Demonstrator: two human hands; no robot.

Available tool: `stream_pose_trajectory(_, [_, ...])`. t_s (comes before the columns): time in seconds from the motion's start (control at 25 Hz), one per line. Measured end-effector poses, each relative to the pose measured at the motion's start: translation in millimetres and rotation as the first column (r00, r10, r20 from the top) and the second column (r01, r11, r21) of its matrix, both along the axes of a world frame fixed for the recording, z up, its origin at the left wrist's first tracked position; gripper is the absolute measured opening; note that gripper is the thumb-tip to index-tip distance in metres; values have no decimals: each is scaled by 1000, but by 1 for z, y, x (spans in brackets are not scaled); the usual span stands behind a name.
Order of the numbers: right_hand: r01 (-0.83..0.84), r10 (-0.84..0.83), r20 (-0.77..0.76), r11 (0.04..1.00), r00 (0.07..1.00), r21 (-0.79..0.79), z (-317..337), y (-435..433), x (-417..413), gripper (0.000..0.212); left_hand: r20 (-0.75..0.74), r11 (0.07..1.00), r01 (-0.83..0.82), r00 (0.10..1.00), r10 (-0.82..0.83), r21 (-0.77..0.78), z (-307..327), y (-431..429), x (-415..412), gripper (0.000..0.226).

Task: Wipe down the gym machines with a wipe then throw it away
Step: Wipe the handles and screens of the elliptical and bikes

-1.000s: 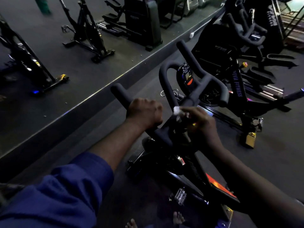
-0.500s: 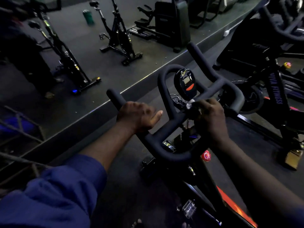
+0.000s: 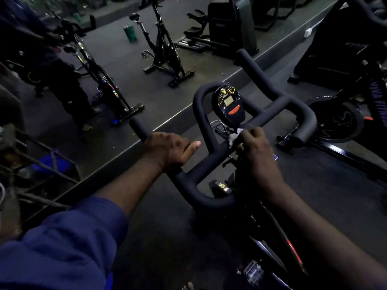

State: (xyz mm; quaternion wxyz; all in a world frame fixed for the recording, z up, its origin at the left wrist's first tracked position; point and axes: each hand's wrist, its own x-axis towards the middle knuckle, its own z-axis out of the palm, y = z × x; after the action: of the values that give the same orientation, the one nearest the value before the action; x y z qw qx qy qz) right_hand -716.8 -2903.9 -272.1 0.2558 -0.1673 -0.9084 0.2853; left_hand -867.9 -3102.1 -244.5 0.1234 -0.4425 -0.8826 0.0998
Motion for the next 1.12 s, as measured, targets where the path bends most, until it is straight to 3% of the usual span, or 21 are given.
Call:
stream_pose_trajectory(0.08, [-197, 187, 140, 978, 972, 62, -7, -28, 4, 27, 12, 1000, -22, 1000, 22, -18, 5, 2, 4, 70])
stream_pose_trajectory(0.16, [-493, 493, 197, 868, 847, -52, -10, -67, 21, 19, 37, 999, -37, 999, 38, -33, 7, 3, 7, 67])
stream_pose_trajectory(0.2, [-546, 554, 172, 832, 814, -98, -8, -73, 27, 13, 29, 999, -31, 999, 32, -33, 7, 4, 7, 68])
stream_pose_trajectory(0.24, [-506, 522, 105, 850, 846, -149, -3, -69, 27, 13, 11, 999, -23, 1000, 24, -27, 6, 4, 6, 72])
stream_pose_trajectory(0.32, [-242, 243, -17, 959, 970, -149, 3, -39, 17, 25, -18, 1000, -16, 1000, 16, -14, 2, 2, 2, 81])
stream_pose_trajectory(0.36, [-110, 111, 3, 986, 994, -123, 6, -20, 11, 32, -20, 1000, -11, 1000, 11, -10, 1, 1, 1, 82])
stream_pose_trajectory(0.44, [-26, 27, 142, 1000, 989, -8, 11, -1, 9, 38, -12, 1000, -10, 1000, 10, -2, -1, -1, 1, 82])
stream_pose_trajectory(0.52, [-100, 80, 256, 993, 963, 66, 7, -20, 10, 28, -6, 1000, -16, 1000, 16, 14, 0, 0, 0, 81])
stream_pose_trajectory(0.6, [-301, 286, 342, 953, 895, -9, -2, -56, 20, 21, 39, 999, -25, 999, 24, 22, -1, -2, -2, 81])
stream_pose_trajectory(0.68, [-414, 425, 267, 905, 865, -101, -9, -82, 35, 17, 52, 999, -19, 999, 18, 29, -1, -2, -3, 81])
stream_pose_trajectory(0.76, [-350, 358, 56, 929, 932, -117, -13, -88, 34, 23, 48, 1000, -12, 999, 11, 29, 2, -3, -1, 81])
stream_pose_trajectory(0.84, [-361, 356, -69, 929, 932, -84, -14, -95, 31, 27, 51, 1000, 1, 999, -2, 23, 5, -3, 2, 77])
stream_pose_trajectory(1.0, [-481, 476, 91, 876, 875, 46, -24, -111, 55, 42, 20, 997, 77, 997, -77, -3, 6, -6, 2, 76])
stream_pose_trajectory(1.12, [-528, 520, 106, 845, 848, 81, -12, -97, 89, 36, 20, 993, 116, 993, -116, 8, 4, -6, 0, 75])
